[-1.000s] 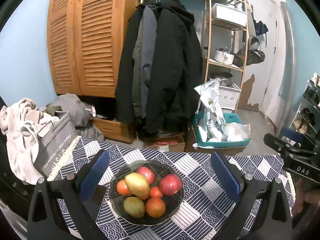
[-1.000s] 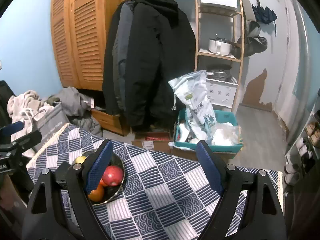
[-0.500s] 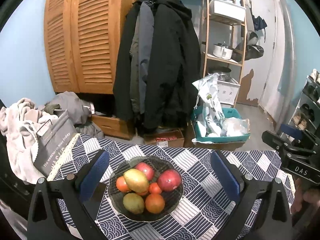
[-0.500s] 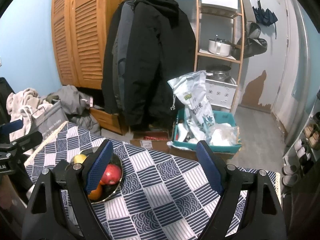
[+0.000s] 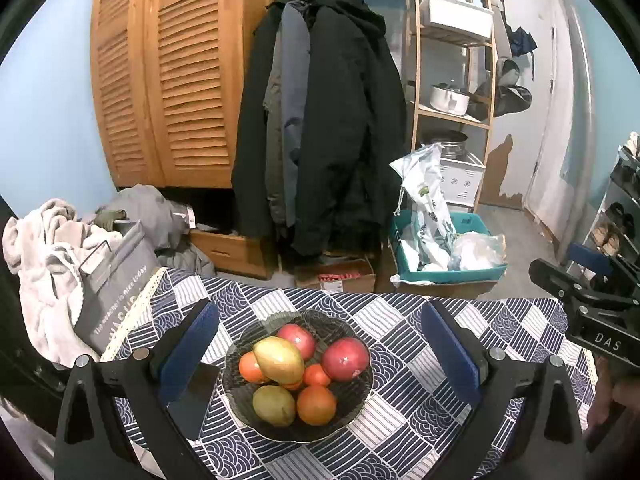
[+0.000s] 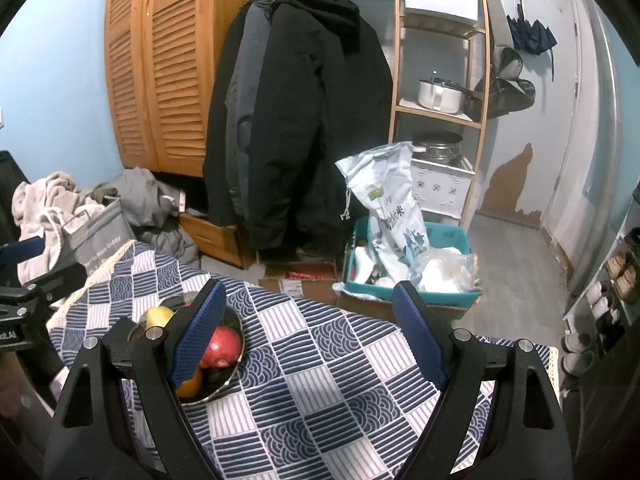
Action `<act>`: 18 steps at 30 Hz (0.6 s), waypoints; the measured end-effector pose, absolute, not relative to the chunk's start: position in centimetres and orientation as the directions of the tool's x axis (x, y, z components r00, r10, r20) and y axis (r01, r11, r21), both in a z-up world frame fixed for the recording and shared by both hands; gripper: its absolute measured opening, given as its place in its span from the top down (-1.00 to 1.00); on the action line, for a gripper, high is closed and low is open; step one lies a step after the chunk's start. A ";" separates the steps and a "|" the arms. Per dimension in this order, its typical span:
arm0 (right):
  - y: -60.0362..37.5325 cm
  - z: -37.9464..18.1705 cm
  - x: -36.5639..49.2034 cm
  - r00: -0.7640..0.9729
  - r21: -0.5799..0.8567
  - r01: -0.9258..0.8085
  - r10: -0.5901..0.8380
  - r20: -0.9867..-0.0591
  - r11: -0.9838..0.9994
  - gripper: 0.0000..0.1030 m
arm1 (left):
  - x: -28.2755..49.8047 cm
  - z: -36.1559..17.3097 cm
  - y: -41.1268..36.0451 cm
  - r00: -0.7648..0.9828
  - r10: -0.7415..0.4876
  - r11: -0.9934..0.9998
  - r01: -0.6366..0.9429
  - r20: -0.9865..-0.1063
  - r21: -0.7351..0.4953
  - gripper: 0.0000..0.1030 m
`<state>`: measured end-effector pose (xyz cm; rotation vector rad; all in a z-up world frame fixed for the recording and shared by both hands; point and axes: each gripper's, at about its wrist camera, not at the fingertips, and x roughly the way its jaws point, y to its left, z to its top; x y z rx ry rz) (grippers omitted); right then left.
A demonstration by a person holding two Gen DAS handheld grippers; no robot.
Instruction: Organize fruits
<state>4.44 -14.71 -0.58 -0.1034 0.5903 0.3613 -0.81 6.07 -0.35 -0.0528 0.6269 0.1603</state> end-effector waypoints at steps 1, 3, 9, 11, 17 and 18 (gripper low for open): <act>-14.8 -0.6 4.5 0.770 0.006 -0.363 0.303 -0.562 0.932 -0.63 | -0.8 -0.3 6.0 0.798 0.133 0.986 -0.164 -0.587 0.000 -0.98; -14.8 -0.6 4.5 0.770 0.007 -0.362 0.303 -0.561 0.932 -0.63 | -0.8 -0.2 5.9 0.798 0.133 0.987 -0.163 -0.588 0.001 -0.98; -14.7 -0.6 4.5 0.769 0.007 -0.362 0.303 -0.562 0.932 -0.63 | -0.7 -0.2 5.7 0.796 0.126 0.987 -0.160 -0.592 -0.004 -0.98; -14.7 -0.6 4.5 0.770 0.006 -0.362 0.303 -0.562 0.932 -0.63 | -0.8 -0.2 5.6 0.797 0.126 0.987 -0.159 -0.591 -0.004 -0.98; -14.7 -0.6 4.4 0.771 0.003 -0.363 0.302 -0.561 0.932 -0.63 | -0.7 -0.2 5.6 0.797 0.127 0.987 -0.159 -0.590 -0.003 -0.98; -14.7 -0.6 4.4 0.771 0.004 -0.361 0.301 -0.562 0.933 -0.63 | -0.7 -0.2 5.6 0.797 0.125 0.987 -0.158 -0.590 -0.004 -0.98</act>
